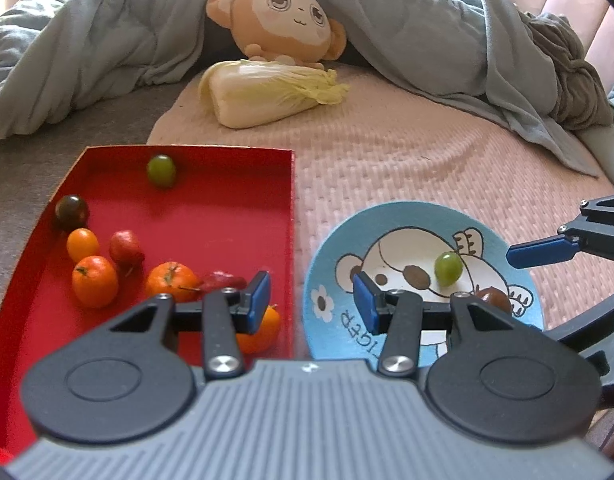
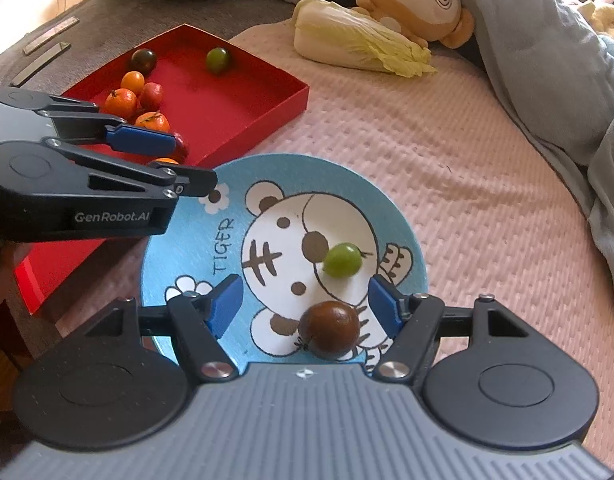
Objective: Organize fruits
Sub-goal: 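Move both empty grippers back over the red tray, then grasp the orange tomato in the red tray with the right gripper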
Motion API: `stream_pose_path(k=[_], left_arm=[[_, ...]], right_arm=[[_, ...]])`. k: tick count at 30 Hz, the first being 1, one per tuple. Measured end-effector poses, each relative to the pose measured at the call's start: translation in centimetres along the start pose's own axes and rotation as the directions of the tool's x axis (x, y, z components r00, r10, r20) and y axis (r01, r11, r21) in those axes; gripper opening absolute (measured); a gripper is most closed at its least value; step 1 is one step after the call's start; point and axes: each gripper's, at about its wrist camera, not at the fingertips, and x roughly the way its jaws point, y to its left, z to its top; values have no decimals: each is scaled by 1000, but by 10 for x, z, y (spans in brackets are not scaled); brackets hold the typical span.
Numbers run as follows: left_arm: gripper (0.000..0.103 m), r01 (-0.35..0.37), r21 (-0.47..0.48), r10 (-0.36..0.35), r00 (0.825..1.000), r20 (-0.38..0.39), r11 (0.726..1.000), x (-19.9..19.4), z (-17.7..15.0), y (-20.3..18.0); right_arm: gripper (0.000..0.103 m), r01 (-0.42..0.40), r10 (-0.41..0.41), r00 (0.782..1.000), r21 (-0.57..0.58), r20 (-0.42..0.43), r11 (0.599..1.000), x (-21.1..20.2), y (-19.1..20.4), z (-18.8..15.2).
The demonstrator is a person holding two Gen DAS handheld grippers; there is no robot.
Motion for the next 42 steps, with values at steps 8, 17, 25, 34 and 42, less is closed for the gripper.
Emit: stream_pose_path(k=[8, 17, 25, 34, 42], left_arm=[[48, -16, -28, 17, 1000, 14, 999, -8, -1, 20], [48, -40, -49, 42, 999, 34, 998, -19, -3, 49], [48, -66, -86, 70, 996, 47, 994, -28, -13, 84], [48, -88, -136, 90, 996, 14, 987, -23, -33, 116], [48, -73, -137, 76, 997, 12, 988, -19, -39, 122]], right_arm=[[74, -12, 13, 1000, -22, 16, 1000, 1, 9, 10], [74, -29, 31, 999, -54, 29, 998, 5, 22, 21], [74, -57, 64, 995, -98, 75, 994, 6, 37, 31], [74, -142, 178, 974, -234, 140, 962, 7, 77, 48], [72, -151, 188, 978, -308, 95, 939, 28, 103, 61]])
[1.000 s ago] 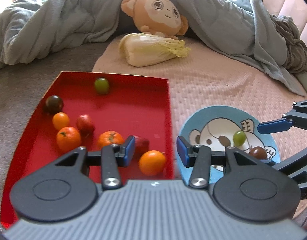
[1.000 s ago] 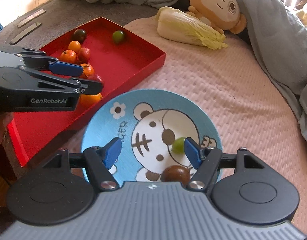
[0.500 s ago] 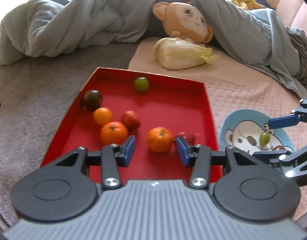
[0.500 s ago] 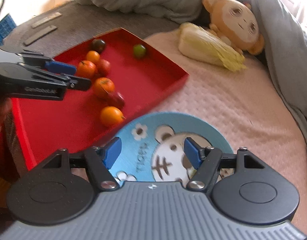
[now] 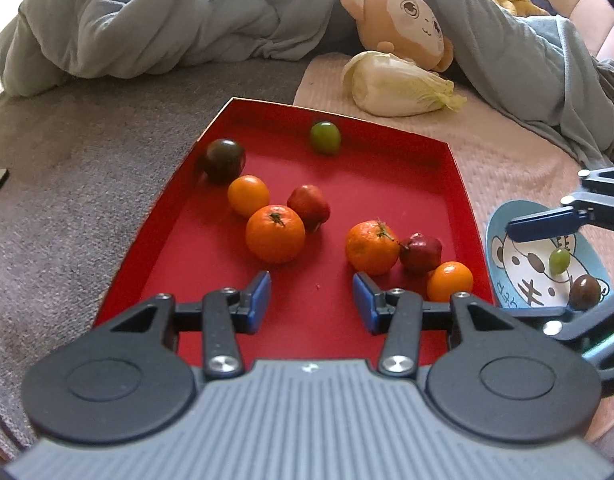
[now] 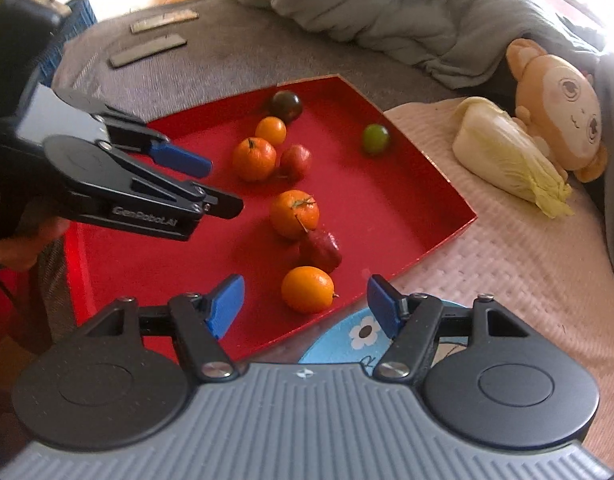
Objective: Organize fruits
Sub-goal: 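Grasp the orange tomato in the red tray with the right gripper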
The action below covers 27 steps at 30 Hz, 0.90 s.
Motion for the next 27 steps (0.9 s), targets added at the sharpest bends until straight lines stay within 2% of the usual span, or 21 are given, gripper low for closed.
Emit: stream_pose_path(k=[10, 17, 27], left_arm=[[48, 33, -12, -34, 999, -8, 999, 5, -3, 8], [48, 59, -21, -60, 998, -8, 998, 6, -3, 12], [48, 100, 9, -100, 995, -7, 995, 8, -5, 7]], right_arm=[[49, 18, -24, 997, -79, -74, 997, 30, 14, 11], [44, 66, -89, 986, -165, -140, 984, 47, 20, 9], [41, 87, -102, 989, -136, -109, 987, 38, 17, 11]])
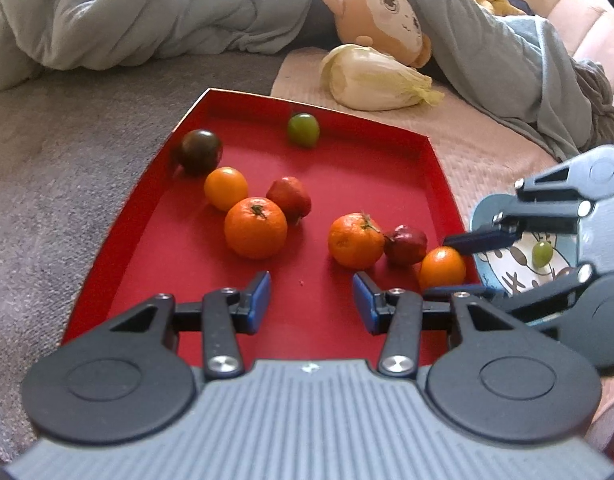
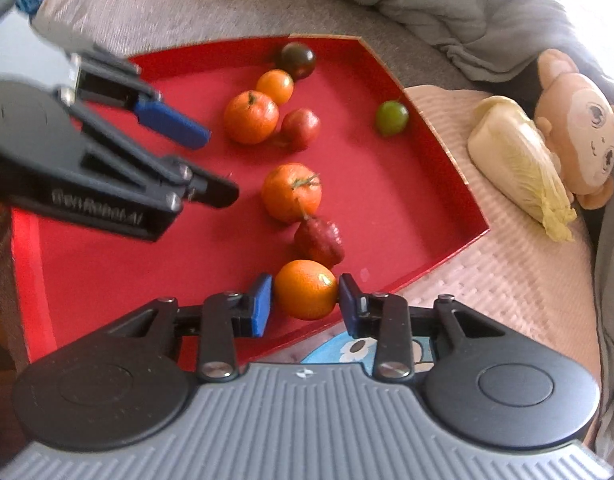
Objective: Organize fruits
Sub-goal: 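Grasp the orange tomato in the red tray with the right gripper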
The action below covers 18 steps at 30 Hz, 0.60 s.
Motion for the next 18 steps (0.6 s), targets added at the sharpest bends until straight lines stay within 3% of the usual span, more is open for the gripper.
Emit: stream_pose_path(k=[8, 18], left_arm=[[48, 30, 55, -28, 999, -25, 998, 11, 3, -13], [48, 38, 150, -32, 999, -41, 988, 36, 18, -31]], right_arm=[[41, 18, -29, 996, 128, 81, 992, -29, -24, -1], [41, 9, -28, 994, 175, 109, 985, -44, -34, -9]])
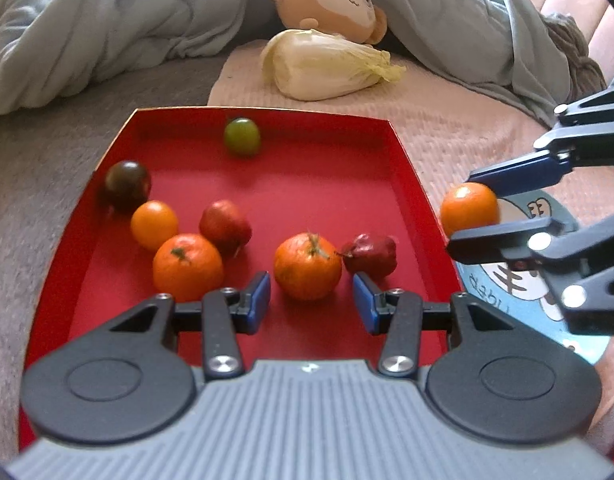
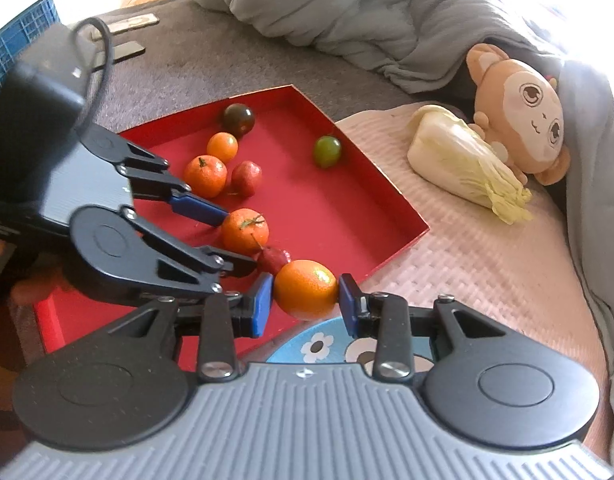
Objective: Organize fruits
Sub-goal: 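Grasp the orange tomato in the red tray with the right gripper, then grasp the tangerine with the left gripper while the right gripper holds the orange tomato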
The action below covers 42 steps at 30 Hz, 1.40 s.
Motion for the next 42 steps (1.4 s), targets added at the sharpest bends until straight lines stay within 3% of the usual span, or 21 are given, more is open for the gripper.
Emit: stream_pose_path(k=[11, 13, 29, 42], left_arm=[[48, -42, 16, 42, 999, 16, 999, 7, 2, -2], [42, -43, 13, 43, 999, 15, 999, 5, 2, -2], [40, -126, -118, 127, 992, 8, 985, -24, -12, 13], [40, -180, -160, 183, 983, 5, 971, -47, -23, 12]], right_arm=[[41, -5, 5, 1000, 10, 15, 1000, -6, -2, 1], [41, -7, 7, 1000, 8, 16, 1000, -6, -1, 2], [41, -40, 40, 999, -12, 15, 999, -7, 9, 5], [41, -44, 44, 998, -10, 41, 999, -23, 10, 0]])
